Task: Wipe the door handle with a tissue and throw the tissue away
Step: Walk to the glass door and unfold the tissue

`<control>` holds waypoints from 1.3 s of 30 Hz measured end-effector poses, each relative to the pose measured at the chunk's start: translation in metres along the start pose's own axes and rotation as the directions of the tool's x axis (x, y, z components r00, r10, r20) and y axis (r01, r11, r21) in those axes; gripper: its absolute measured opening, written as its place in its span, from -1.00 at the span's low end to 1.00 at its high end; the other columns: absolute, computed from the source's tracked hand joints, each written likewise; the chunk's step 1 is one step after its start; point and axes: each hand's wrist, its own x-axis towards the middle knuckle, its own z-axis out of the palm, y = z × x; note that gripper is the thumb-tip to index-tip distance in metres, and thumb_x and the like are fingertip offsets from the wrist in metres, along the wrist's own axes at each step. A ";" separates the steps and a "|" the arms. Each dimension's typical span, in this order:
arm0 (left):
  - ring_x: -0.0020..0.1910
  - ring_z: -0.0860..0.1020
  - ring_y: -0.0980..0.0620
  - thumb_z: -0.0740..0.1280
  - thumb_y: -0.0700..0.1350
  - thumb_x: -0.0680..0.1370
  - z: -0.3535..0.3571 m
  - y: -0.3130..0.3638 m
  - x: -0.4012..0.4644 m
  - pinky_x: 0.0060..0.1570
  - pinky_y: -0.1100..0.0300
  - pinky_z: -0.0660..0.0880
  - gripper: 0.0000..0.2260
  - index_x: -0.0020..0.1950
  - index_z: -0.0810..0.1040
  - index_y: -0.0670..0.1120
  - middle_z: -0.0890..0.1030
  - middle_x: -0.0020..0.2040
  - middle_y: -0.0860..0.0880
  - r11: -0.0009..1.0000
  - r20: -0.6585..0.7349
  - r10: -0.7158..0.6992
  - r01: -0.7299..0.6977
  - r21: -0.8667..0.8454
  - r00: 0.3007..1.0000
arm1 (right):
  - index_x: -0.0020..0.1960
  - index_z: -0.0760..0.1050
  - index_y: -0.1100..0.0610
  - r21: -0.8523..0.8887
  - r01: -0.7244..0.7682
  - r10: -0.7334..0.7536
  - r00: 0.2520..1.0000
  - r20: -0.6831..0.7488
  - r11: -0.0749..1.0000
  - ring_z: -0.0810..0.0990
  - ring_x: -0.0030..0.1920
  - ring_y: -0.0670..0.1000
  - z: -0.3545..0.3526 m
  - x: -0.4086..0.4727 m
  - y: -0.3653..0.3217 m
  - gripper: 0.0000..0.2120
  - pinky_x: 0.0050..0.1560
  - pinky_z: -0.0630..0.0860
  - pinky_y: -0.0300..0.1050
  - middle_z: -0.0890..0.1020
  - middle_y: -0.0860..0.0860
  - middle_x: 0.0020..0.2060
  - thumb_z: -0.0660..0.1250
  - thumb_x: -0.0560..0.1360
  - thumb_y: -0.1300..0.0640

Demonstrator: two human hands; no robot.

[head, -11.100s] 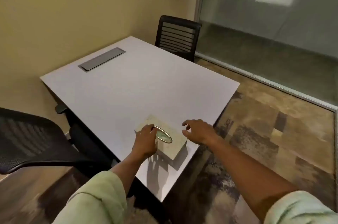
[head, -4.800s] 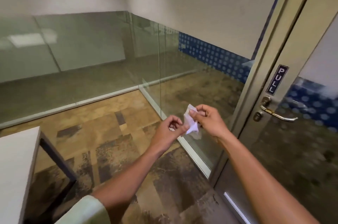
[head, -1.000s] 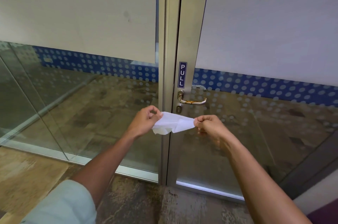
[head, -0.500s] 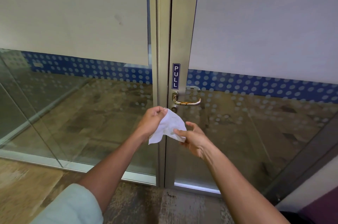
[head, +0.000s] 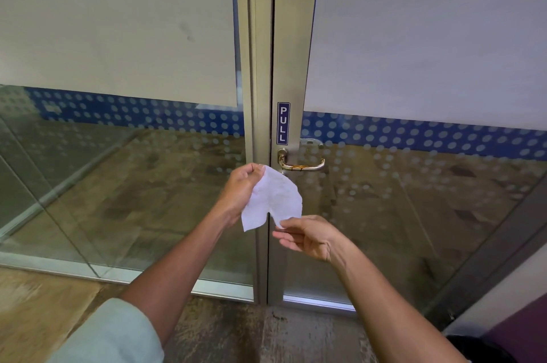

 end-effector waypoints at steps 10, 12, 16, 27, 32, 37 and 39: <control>-0.16 0.47 0.02 0.22 -0.02 0.69 -0.015 -0.021 0.014 -0.14 0.18 0.40 -0.72 -0.21 0.47 -0.04 0.51 -0.18 -0.03 0.997 -0.129 -0.078 0.079 0.004 0.989 | 0.06 0.49 0.31 0.228 0.169 -0.117 0.968 -0.223 0.959 0.65 0.02 0.20 -0.022 0.006 -0.021 -0.78 0.11 0.57 0.17 0.66 0.22 -0.08 0.10 0.54 0.38; -0.09 0.48 -0.02 0.25 -0.02 0.67 -0.013 -0.026 0.017 -0.01 0.10 0.40 -0.73 -0.21 0.50 -0.05 0.53 -0.13 -0.06 0.993 -0.151 -0.111 0.105 -0.043 0.982 | 0.10 0.50 0.33 0.285 0.169 -0.102 0.967 -0.235 0.944 0.69 -0.10 0.18 -0.021 0.006 -0.023 -0.75 -0.04 0.65 0.13 0.69 0.21 -0.12 0.08 0.54 0.41; -0.01 0.51 -0.03 0.26 -0.09 0.67 -0.010 -0.034 0.022 0.18 0.02 0.46 -0.78 -0.16 0.54 -0.11 0.58 -0.06 -0.10 0.975 -0.186 -0.195 0.170 -0.145 0.963 | 0.13 0.51 0.43 0.378 0.185 -0.075 0.955 -0.287 0.907 0.71 -0.30 0.25 -0.022 0.009 -0.027 -0.64 -0.41 0.65 0.06 0.68 0.33 -0.12 0.02 0.49 0.52; 0.04 0.62 -0.09 0.31 -0.14 0.65 0.000 -0.054 0.024 0.22 -0.12 0.57 -0.90 -0.03 0.53 -0.15 0.65 0.09 -0.19 0.920 -0.262 -0.319 0.232 -0.314 0.911 | 0.17 0.33 0.06 -0.132 0.279 -0.305 0.780 -0.547 0.951 0.62 0.13 0.17 -0.027 0.030 -0.026 -0.67 0.15 0.59 0.18 0.56 0.15 0.21 0.42 0.52 0.12; 0.06 0.61 -0.14 0.32 -0.37 0.58 -0.007 -0.060 0.027 0.01 -0.02 0.59 -0.80 0.07 0.55 -0.08 0.63 0.15 -0.26 0.959 -0.175 -0.217 0.176 -0.220 0.960 | 0.46 0.12 -0.01 0.018 0.321 -0.292 0.882 -0.370 0.947 0.64 0.08 0.15 -0.030 0.010 -0.044 -0.33 0.06 0.62 0.10 0.58 0.19 0.10 0.41 0.52 0.30; 0.12 0.63 -0.10 0.32 -0.40 0.57 -0.014 -0.061 0.034 0.08 0.09 0.59 -0.76 0.06 0.68 -0.11 0.65 0.17 -0.21 0.982 -0.095 -0.154 0.142 -0.121 0.983 | 0.54 0.06 -0.17 -0.085 0.380 -0.388 0.879 -0.278 0.921 0.61 0.16 0.16 -0.035 -0.005 -0.053 -0.09 0.17 0.58 0.22 0.57 0.14 0.13 0.39 0.45 0.48; 0.09 0.62 -0.06 0.38 -0.37 0.55 -0.016 -0.061 0.037 0.11 0.13 0.57 -0.77 0.15 0.67 -0.17 0.67 0.15 -0.19 0.991 -0.077 -0.120 0.115 -0.063 0.990 | 0.51 0.15 -0.20 -0.319 0.400 -0.493 0.815 -0.305 0.859 0.54 0.23 0.09 -0.039 -0.005 -0.052 -0.12 0.22 0.56 0.14 0.49 0.04 0.25 0.46 0.43 0.41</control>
